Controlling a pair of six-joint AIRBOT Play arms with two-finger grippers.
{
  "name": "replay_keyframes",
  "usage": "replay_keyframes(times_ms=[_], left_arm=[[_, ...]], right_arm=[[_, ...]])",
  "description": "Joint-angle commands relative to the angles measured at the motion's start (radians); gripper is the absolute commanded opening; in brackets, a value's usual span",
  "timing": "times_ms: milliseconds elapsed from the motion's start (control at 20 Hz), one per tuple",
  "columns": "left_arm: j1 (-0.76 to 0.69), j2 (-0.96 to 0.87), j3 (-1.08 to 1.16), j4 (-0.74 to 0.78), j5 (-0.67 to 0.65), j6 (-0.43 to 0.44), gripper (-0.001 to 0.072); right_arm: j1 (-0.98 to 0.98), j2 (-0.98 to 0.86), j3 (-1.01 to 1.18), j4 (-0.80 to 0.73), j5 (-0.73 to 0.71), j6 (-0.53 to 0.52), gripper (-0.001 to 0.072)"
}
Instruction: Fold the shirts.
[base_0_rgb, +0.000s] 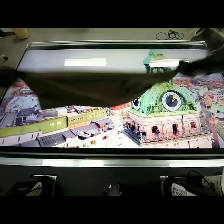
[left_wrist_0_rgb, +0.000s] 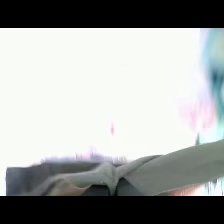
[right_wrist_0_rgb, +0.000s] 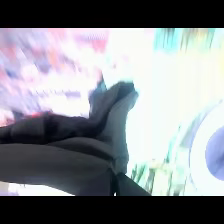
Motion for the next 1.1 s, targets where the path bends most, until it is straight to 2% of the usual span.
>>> replay_keyframes(times_ms=[0, 100, 200, 300, 450, 600, 750, 800, 900, 1050], left_arm=[[0.001, 0.091, 0.519, 0.187, 0.050, -0.063, 0.0026], [0.001, 0.106, 0.647, 0.159, -0.021, -0.122, 0.0026], [0.001, 0.121, 0.654, 0.115, -0.122, -0.122, 0.0025], [0.001, 0.109, 0.652, 0.138, -0.221, -0.121, 0.0026], [0.001, 0.076, 0.606, 0.148, -0.238, -0.109, 0.0026], [0.001, -0.013, 0.480, 0.148, -0.335, -0.110, 0.0026], [0.001, -0.152, 0.235, 0.148, -0.291, -0.109, 0.0027], [-0.002, -0.204, 0.154, 0.148, -0.252, -0.109, 0.0027], [-0.010, -0.325, 0.023, 0.148, -0.151, -0.105, 0.0027], [-0.017, -0.553, -0.028, 0.134, -0.058, -0.106, 0.0027]], right_arm=[[0.001, 0.423, 0.123, -0.088, -0.242, -0.013, 0.0016], [0.001, 0.591, 0.123, -0.148, -0.227, 0.016, 0.0016], [0.001, 0.674, 0.123, -0.189, -0.196, 0.034, 0.0016], [0.001, 0.694, 0.123, -0.214, -0.174, 0.036, 0.0016], [0.001, 0.645, 0.123, -0.233, -0.090, 0.090, 0.0016], [0.001, 0.494, 0.123, -0.228, 0.089, 0.137, 0.0016], [0.002, 0.234, 0.120, -0.232, 0.322, 0.140, 0.0016], [0.003, 0.141, 0.113, -0.232, 0.354, 0.167, 0.0016], [0.014, -0.047, 0.084, -0.228, 0.338, 0.189, 0.0015], [0.080, -0.299, 0.072, -0.249, 0.212, 0.203, 0.0016]])
